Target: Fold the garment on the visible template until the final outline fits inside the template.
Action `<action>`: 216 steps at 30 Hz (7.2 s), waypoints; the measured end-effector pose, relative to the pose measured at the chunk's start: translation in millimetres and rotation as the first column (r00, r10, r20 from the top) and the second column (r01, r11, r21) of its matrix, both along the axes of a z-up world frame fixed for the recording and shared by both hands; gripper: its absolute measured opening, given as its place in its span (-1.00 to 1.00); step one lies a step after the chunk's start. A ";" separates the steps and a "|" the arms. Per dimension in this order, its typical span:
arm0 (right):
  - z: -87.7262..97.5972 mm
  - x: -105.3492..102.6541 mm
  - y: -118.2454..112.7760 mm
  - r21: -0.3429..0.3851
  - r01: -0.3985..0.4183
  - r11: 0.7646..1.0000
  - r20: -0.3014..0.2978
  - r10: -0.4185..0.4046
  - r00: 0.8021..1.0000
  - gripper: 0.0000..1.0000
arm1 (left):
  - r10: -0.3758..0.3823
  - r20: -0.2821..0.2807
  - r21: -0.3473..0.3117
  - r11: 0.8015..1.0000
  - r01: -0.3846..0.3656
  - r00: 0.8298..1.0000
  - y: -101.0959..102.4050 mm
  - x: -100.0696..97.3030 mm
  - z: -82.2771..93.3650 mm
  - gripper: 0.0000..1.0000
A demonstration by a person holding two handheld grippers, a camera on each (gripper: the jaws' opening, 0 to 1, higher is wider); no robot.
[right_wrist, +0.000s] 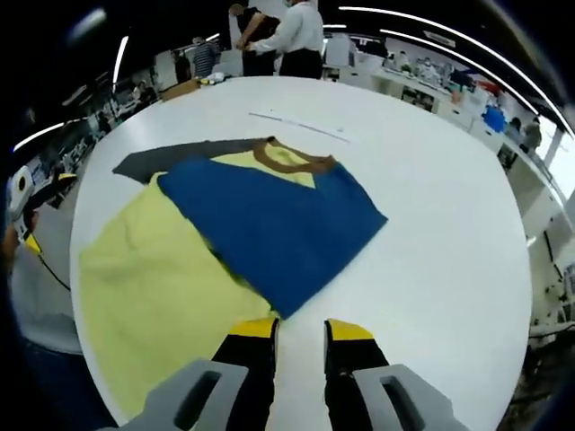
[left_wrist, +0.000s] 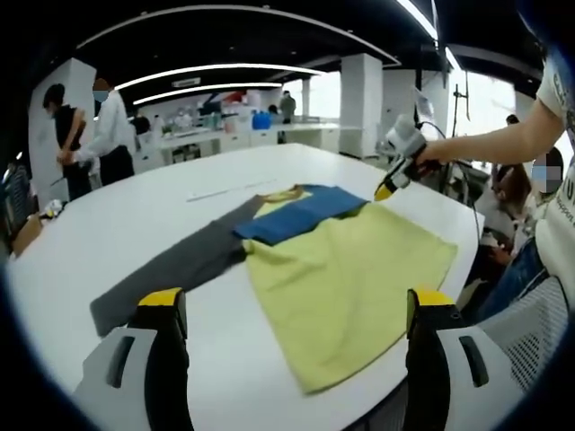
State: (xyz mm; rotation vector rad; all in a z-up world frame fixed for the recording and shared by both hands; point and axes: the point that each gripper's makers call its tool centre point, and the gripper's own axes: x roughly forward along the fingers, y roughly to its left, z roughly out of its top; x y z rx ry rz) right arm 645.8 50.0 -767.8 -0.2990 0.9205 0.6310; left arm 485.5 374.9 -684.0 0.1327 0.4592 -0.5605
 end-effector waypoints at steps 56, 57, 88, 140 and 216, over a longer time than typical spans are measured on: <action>1.8 22.1 -11.7 0.022 0.068 0.997 0.027 -0.069 0.997 -1.00 | 0.007 -0.004 0.017 1.000 -0.007 1.000 4.8 -3.0 -2.2 0.93; 1.0 22.2 -13.9 -0.004 0.056 0.998 0.033 -0.056 0.998 -1.00 | 0.008 -0.004 0.017 1.000 -0.008 1.000 5.3 -3.1 -2.3 0.93; -20.2 20.3 -24.1 -0.041 0.079 0.996 -0.014 -0.080 0.997 -1.00 | 0.035 0.002 0.014 0.999 -0.035 0.999 12.5 -2.3 -0.1 0.93; 127.0 -93.5 49.3 0.371 -0.167 0.914 0.267 0.067 0.961 0.98 | 0.332 0.023 0.020 0.943 -0.332 0.943 139.1 53.1 3.0 0.91; 110.5 -123.2 37.2 0.251 -0.128 0.959 0.328 0.040 0.944 0.98 | 0.835 -0.222 0.068 0.528 -0.846 0.504 249.8 84.4 -90.2 -0.83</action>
